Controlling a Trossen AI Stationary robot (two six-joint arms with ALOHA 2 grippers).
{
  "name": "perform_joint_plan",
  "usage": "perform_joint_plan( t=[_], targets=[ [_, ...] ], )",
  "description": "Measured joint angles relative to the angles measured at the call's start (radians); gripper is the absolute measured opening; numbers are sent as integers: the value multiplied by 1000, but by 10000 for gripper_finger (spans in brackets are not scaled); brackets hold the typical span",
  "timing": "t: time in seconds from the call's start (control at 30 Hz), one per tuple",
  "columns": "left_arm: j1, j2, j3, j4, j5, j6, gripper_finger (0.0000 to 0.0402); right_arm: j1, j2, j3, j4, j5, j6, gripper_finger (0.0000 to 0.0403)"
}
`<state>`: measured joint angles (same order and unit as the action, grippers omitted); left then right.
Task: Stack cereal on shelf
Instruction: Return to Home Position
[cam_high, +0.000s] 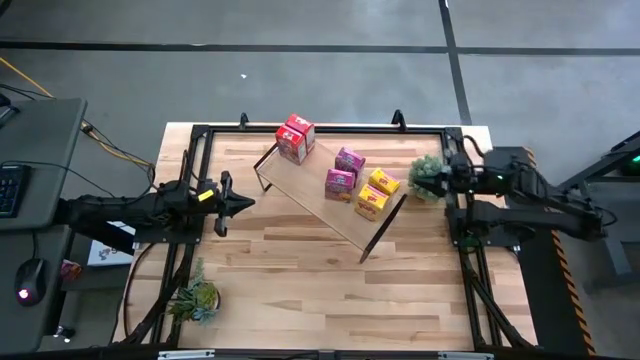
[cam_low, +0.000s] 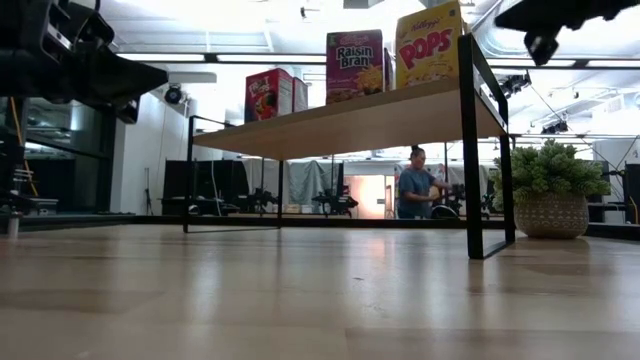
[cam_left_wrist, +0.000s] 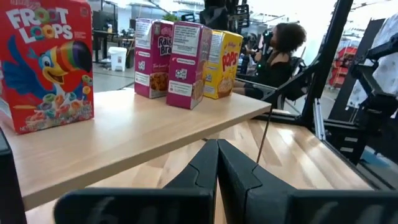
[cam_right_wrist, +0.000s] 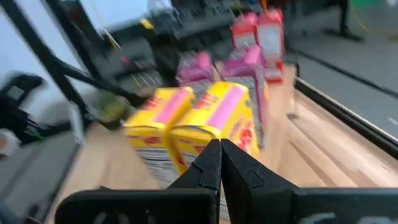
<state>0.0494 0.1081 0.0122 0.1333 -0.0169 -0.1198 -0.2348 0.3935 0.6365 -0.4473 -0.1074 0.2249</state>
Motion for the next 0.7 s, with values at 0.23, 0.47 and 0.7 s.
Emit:
perform_joint_plan(
  t=[0.23,0.47,0.7],
  targets=[
    [0,0,0,-1,8,26,0,0,-261,-211,174,-67,29,0],
    [0,0,0,-1,8,19,0,1,-392,-394,321,-133,64,0],
    [0,1,0,-2,7,19,0,74,-389,-470,451,-138,13,0]
  ],
)
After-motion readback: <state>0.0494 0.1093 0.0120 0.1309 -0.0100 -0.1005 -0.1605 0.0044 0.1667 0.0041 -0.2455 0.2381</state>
